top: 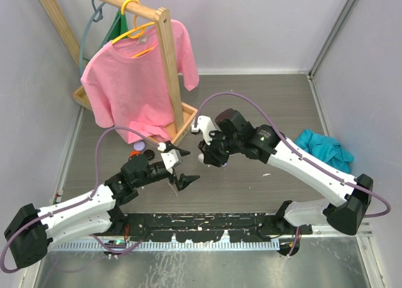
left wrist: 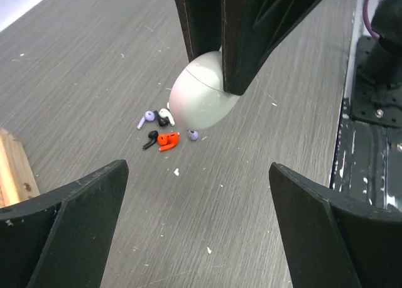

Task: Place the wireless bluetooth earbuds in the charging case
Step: Pick up the charging case at the center of the board.

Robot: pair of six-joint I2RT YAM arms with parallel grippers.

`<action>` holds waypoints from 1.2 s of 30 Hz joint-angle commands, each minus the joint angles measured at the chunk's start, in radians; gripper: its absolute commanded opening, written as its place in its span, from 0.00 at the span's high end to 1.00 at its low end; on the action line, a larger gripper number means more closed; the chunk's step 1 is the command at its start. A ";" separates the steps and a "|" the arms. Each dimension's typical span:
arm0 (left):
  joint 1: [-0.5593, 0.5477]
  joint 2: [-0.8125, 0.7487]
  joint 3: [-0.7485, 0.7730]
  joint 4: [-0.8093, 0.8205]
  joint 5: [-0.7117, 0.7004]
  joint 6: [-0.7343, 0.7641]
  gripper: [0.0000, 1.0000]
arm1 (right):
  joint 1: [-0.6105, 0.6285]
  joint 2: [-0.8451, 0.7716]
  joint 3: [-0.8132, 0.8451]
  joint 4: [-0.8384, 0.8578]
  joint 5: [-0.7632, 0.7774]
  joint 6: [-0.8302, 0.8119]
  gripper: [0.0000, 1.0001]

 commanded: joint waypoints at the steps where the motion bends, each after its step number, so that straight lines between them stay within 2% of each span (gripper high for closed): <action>1: 0.043 0.039 0.018 0.142 0.181 0.104 0.06 | 0.002 0.001 0.079 -0.092 -0.083 -0.071 0.97; 5: 0.108 0.105 0.048 0.185 0.319 0.075 0.18 | 0.002 0.006 0.094 -0.115 -0.131 -0.104 0.96; 8: 0.149 0.150 0.064 0.233 0.447 0.033 0.23 | 0.002 0.010 0.099 -0.120 -0.140 -0.122 0.96; 13: 0.186 0.222 0.112 0.265 0.613 -0.016 0.36 | 0.002 0.022 0.114 -0.131 -0.179 -0.153 0.95; 17: 0.190 0.242 0.123 0.283 0.653 -0.028 0.41 | 0.002 0.037 0.119 -0.135 -0.179 -0.168 0.95; 23: 0.190 0.270 0.143 0.262 0.713 -0.032 0.44 | 0.002 0.061 0.129 -0.135 -0.185 -0.173 0.94; 36: 0.191 0.314 0.175 0.202 0.773 -0.025 0.60 | 0.002 0.070 0.147 -0.127 -0.192 -0.179 0.94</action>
